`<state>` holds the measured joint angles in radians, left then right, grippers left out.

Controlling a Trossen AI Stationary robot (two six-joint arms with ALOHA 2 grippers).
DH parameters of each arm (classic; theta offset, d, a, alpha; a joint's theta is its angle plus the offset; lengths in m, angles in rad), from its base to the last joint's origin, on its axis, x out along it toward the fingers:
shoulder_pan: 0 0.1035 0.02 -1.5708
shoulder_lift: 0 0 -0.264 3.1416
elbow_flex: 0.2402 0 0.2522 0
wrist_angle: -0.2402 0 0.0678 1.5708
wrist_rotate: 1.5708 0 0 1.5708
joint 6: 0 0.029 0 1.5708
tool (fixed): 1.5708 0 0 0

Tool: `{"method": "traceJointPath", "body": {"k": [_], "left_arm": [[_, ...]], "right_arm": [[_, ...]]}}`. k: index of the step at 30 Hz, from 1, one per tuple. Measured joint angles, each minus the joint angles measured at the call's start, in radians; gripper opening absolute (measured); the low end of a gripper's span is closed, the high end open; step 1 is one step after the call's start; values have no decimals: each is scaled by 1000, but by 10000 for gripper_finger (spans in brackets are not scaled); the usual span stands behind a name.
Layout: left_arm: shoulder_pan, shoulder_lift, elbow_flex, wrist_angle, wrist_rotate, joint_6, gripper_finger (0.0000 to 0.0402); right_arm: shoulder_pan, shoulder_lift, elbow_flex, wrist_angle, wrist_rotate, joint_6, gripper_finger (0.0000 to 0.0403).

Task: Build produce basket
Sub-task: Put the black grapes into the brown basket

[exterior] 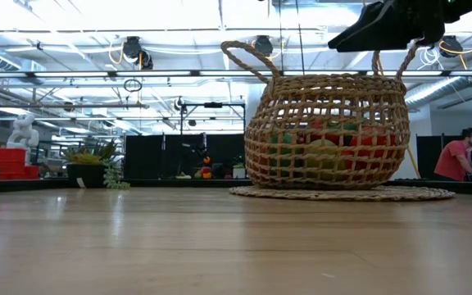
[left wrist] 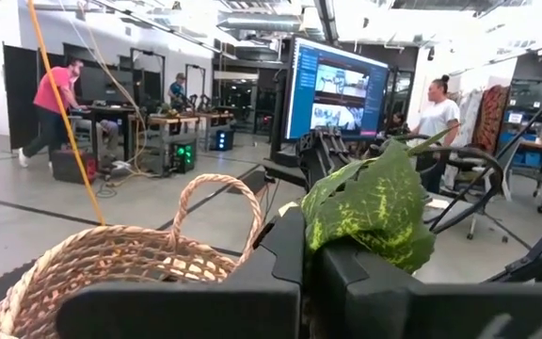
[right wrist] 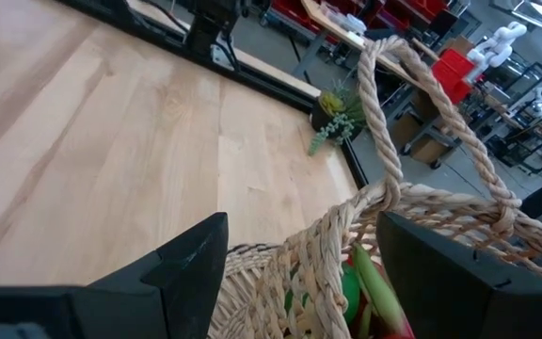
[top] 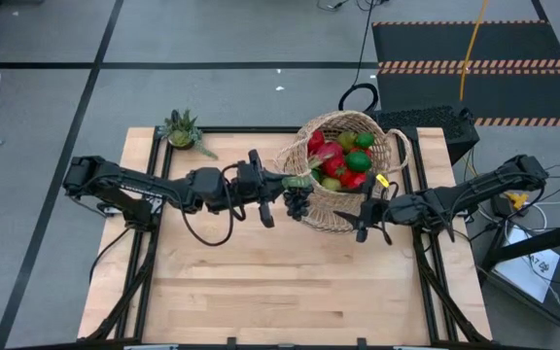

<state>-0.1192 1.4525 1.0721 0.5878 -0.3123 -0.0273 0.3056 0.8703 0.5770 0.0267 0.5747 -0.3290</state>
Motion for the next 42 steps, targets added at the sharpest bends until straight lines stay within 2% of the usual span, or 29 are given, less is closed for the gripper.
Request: {"method": "traceJointPath", "body": {"k": [22,39,42], "left_arm": [[3,0,0,-41,-2,146,3],[2,0,0,-64,2,214,4],[2,0,0,-63,58,215,2]], "right_arm": [[167,0,0,227,0,-181,265],[181,0,0,253,1,-181,265],[181,0,0,253,1,-181,265]]}}
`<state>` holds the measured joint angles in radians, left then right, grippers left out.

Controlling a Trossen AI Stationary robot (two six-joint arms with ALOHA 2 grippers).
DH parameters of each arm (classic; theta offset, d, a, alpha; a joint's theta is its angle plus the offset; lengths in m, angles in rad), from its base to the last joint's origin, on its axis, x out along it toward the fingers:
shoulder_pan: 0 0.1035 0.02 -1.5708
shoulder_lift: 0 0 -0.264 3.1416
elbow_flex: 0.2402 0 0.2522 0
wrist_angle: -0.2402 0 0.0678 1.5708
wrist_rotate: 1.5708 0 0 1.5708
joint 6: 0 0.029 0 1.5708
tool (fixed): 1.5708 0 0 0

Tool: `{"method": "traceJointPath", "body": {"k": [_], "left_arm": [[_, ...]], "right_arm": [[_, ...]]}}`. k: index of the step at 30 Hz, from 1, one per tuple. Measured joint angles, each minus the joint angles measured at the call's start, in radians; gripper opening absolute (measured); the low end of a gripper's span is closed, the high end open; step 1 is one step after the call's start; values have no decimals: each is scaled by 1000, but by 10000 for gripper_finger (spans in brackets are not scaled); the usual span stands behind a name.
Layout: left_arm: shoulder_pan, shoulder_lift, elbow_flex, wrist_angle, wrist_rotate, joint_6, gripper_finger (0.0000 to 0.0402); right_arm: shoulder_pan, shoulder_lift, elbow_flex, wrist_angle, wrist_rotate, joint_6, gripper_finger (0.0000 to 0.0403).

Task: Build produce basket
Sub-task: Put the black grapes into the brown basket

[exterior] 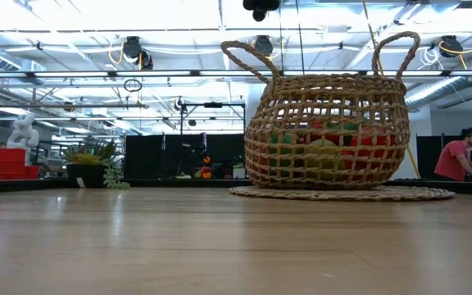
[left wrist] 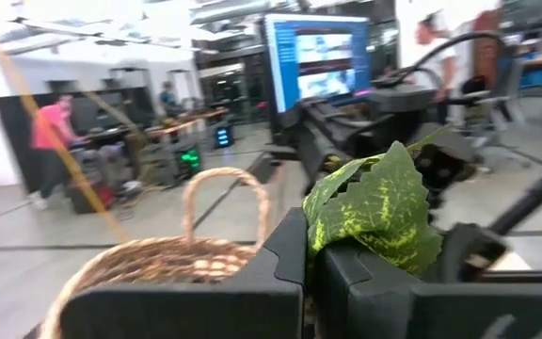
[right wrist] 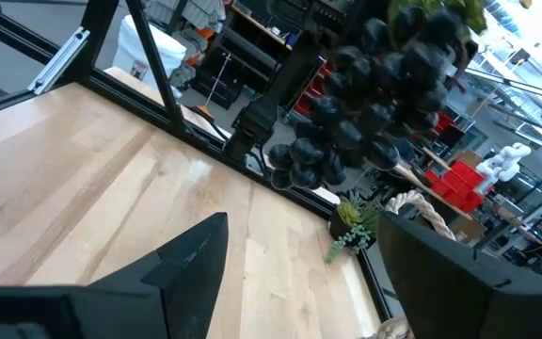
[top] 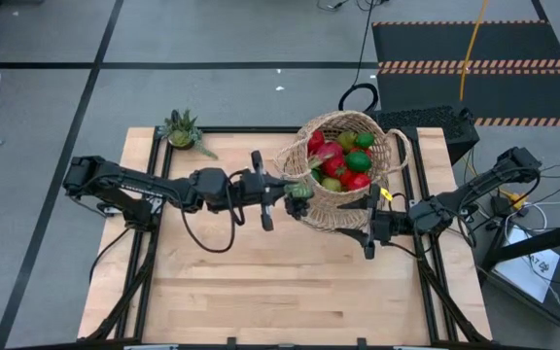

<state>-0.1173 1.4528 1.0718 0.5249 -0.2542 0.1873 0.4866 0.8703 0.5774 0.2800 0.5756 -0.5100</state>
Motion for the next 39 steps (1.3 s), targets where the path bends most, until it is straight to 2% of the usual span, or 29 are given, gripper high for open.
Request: {"method": "traceJointPath", "body": {"k": [5,10,13,18,28,36,39], "left_arm": [[-1,0,0,-1,72,3,2],[0,0,0,-1,139,14,3],[0,0,0,-1,170,14,4],[0,0,0,1,193,20,2],[0,0,0,9,205,20,2],[0,0,0,9,205,21,2],[0,0,0,9,205,21,2]], "right_arm": [[0,0,0,0,-5,19,265],[-3,0,0,24,-108,77,265],[-3,0,0,63,-136,98,265],[-10,6,0,90,-193,131,265],[-120,95,0,147,-338,213,265],[-201,156,0,212,-390,274,265],[-244,159,0,216,-478,348,265]]}}
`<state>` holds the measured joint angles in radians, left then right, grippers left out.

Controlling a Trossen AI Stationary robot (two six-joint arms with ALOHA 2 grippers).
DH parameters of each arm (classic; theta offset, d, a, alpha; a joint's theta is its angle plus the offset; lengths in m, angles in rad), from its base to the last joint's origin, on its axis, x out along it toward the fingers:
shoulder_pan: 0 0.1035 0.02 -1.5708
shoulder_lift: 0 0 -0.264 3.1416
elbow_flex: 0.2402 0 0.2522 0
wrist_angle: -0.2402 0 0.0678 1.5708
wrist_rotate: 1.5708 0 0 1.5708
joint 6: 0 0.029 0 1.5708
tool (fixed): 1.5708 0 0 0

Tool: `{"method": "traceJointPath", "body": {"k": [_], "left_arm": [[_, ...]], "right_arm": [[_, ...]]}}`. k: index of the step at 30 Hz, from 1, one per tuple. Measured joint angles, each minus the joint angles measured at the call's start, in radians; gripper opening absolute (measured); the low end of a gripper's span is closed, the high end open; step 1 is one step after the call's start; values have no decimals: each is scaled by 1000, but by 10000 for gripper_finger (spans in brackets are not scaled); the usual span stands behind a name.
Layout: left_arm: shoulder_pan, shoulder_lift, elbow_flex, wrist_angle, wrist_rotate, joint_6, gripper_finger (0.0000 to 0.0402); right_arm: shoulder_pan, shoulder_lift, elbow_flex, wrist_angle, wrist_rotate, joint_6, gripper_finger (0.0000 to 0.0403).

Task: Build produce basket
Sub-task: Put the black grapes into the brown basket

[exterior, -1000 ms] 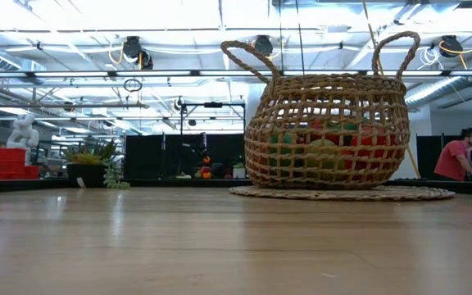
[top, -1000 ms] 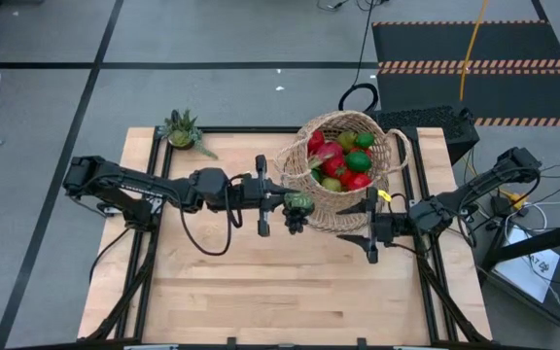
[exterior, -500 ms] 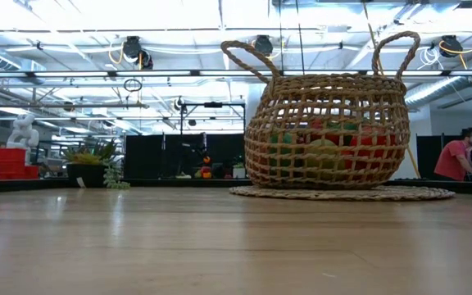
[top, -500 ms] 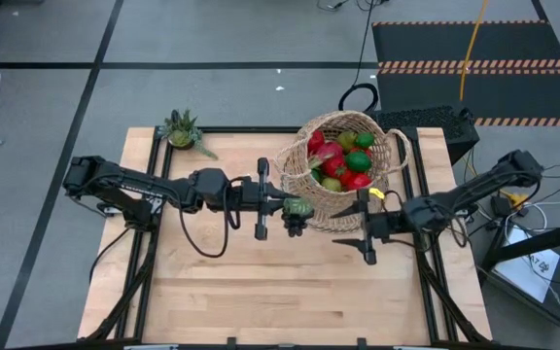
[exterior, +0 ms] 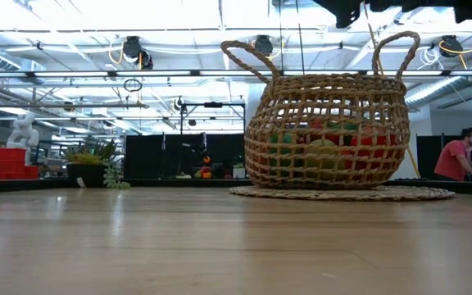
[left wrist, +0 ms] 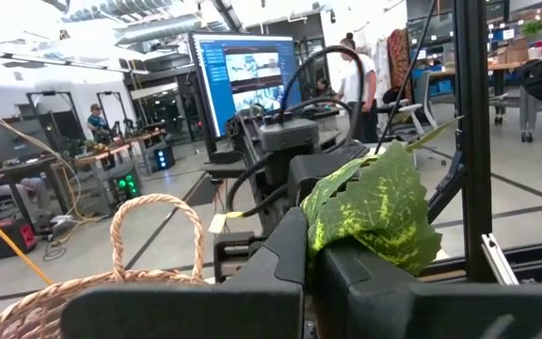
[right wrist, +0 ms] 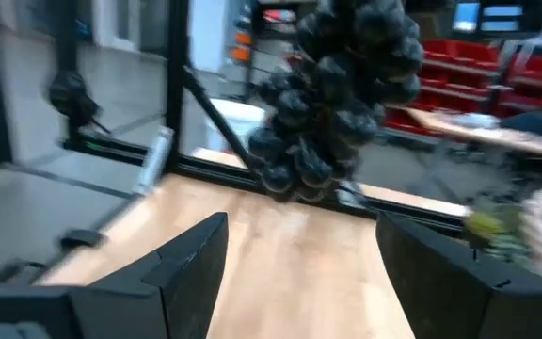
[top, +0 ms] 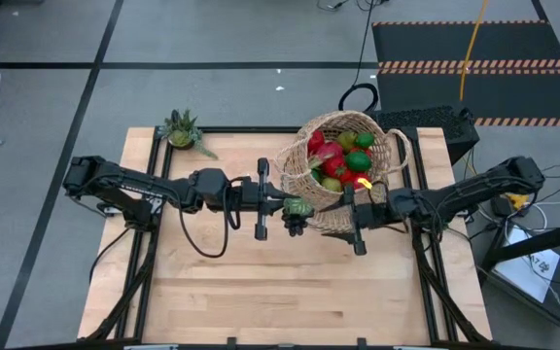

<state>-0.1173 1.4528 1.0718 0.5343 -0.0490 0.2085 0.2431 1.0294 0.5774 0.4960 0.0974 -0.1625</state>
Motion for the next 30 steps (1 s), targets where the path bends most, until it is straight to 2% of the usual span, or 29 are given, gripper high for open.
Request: {"method": "traceJointPath", "body": {"k": [3,7,19,24,30], "left_arm": [[0,0,0,0,0,0,2],[0,0,0,0,0,0,1],[-2,0,0,0,0,1,1],[-2,0,0,0,0,1,2],[-3,0,0,-1,0,1,2]], "right_arm": [[-40,-8,0,0,-111,58,265],[-77,-10,0,-16,-179,97,265],[-144,-10,0,-36,-181,116,265],[-152,-10,0,-30,-257,117,265],[-152,-10,0,-29,-259,106,265]]}}
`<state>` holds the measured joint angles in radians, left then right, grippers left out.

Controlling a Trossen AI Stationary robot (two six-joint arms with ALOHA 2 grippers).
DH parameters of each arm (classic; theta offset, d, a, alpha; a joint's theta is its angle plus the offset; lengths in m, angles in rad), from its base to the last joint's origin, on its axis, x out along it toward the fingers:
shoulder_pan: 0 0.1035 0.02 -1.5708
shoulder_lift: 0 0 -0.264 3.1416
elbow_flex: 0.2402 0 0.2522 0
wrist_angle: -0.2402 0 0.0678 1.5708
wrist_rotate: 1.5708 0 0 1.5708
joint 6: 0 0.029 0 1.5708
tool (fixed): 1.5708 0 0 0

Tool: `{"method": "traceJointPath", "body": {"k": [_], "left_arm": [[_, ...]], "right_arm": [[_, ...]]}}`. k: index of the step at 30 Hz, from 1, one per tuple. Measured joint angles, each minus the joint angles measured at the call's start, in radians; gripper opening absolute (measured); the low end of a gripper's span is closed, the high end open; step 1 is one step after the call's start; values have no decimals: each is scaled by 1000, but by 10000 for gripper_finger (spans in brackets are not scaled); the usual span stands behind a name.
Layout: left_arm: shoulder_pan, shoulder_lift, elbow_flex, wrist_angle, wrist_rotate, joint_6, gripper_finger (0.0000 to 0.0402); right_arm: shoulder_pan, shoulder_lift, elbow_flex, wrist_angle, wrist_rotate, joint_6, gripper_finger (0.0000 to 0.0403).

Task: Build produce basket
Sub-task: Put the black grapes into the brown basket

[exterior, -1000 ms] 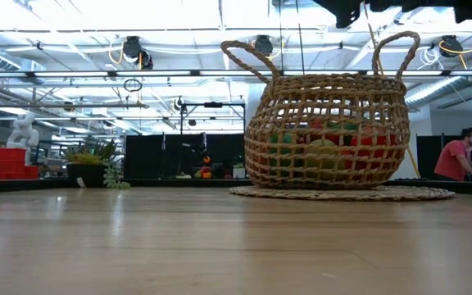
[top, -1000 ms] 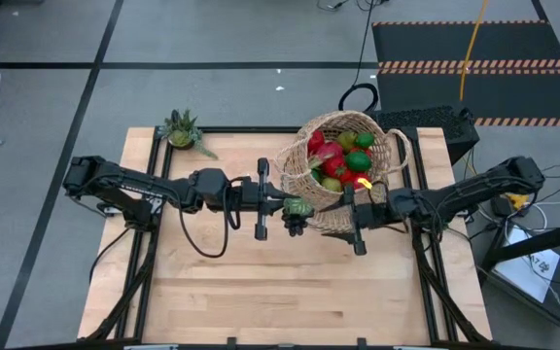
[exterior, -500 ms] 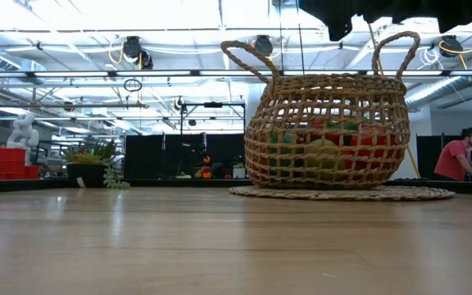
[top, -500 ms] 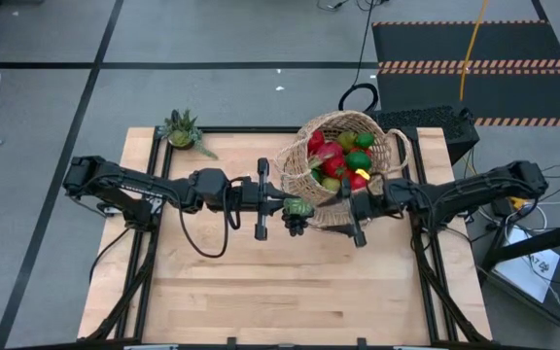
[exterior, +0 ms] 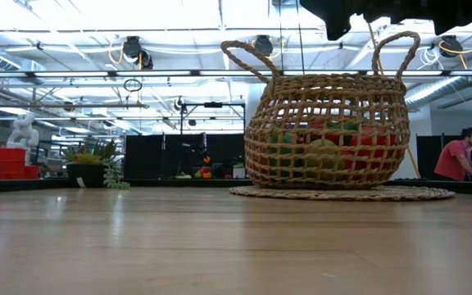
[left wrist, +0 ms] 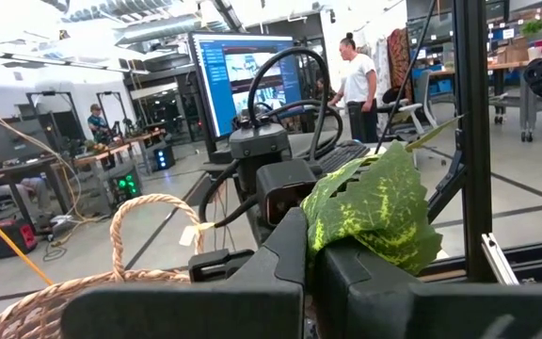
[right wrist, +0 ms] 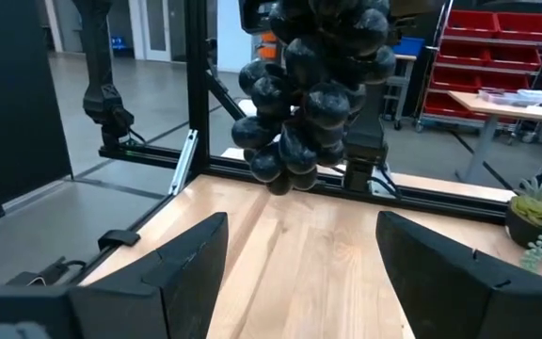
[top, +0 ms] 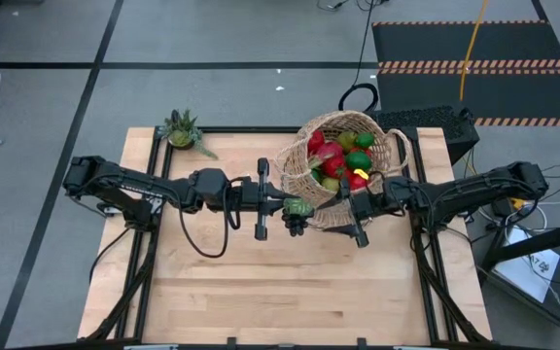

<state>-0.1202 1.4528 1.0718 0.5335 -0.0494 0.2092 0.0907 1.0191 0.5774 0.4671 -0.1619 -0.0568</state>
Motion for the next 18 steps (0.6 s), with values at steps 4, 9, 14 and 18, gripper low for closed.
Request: {"method": "traceJointPath", "body": {"k": [4,9,14,18], "left_arm": [[0,0,0,0,0,0,2],[0,0,0,0,0,0,1],[0,0,0,0,0,1,1],[0,0,0,1,0,1,1]], "right_arm": [[0,0,0,0,0,-19,265],[0,0,0,0,0,-45,265],[0,0,0,-1,0,-62,265],[0,0,0,-1,0,-64,265]]}}
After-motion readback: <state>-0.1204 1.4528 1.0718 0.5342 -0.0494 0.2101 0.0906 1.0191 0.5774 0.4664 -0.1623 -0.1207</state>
